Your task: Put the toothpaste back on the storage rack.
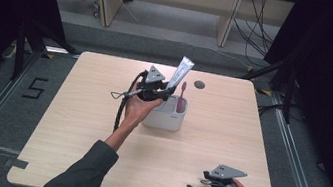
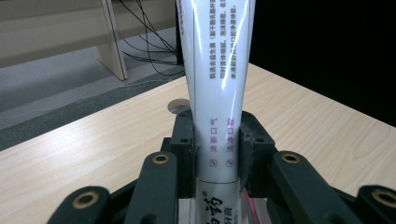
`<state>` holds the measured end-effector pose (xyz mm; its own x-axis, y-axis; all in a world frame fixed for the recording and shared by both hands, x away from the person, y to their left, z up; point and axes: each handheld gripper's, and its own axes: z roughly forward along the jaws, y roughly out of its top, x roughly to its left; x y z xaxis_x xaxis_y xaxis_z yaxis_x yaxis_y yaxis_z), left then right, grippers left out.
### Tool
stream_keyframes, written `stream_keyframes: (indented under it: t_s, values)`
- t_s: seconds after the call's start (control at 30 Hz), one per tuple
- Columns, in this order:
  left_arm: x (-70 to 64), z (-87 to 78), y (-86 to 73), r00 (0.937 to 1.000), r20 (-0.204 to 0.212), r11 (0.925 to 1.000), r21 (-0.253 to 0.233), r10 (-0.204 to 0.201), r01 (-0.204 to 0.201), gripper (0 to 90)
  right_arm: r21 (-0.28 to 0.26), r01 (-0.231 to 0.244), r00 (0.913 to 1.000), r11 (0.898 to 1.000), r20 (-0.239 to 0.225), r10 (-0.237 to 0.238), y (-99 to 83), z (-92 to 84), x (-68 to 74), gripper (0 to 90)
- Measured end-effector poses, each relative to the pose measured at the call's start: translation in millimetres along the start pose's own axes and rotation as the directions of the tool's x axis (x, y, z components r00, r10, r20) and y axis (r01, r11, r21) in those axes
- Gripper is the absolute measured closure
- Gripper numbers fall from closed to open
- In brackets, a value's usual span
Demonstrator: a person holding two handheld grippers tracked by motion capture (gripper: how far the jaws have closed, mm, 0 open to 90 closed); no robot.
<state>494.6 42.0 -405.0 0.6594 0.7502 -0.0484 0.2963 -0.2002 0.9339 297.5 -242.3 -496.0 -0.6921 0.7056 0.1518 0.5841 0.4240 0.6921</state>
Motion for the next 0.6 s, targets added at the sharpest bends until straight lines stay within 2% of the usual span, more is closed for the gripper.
stream_keyframes:
  t_s: [0.07, 0.1, 0.2, 0.6]
  values:
    - [0.2, 0.6, -3.6, 1.0, -0.001, 0.9999, 0.013, 0.005, -0.005, 71.0, 0.0, -0.006, 1.0, 1.0, 0.003, 0.006, -0.1, -0.1, 0.3, 20.7]
    - [0.4, 1.4, -5.2, 0.9999, -0.002, 0.9997, 0.019, 0.015, -0.015, 71.0, -0.003, 0.022, 0.9997, 1.0, 0.006, -0.022, 0.3, -0.1, -1.2, 20.7]
    - [-1.2, 2.3, -7.7, 0.9995, 0.0, 0.9989, 0.034, 0.031, -0.031, 70.9, -0.006, -0.008, 1.0, 1.0, -0.002, 0.008, -0.3, 0.8, 0.9, 20.7]
    - [-2.9, 4.9, -11.8, 0.999, 0.003, 0.9967, 0.068, 0.044, -0.044, 70.6, -0.002, 0.001, 1.0, 1.0, -0.001, -0.001, 0.0, 0.2, 0.6, 20.7]
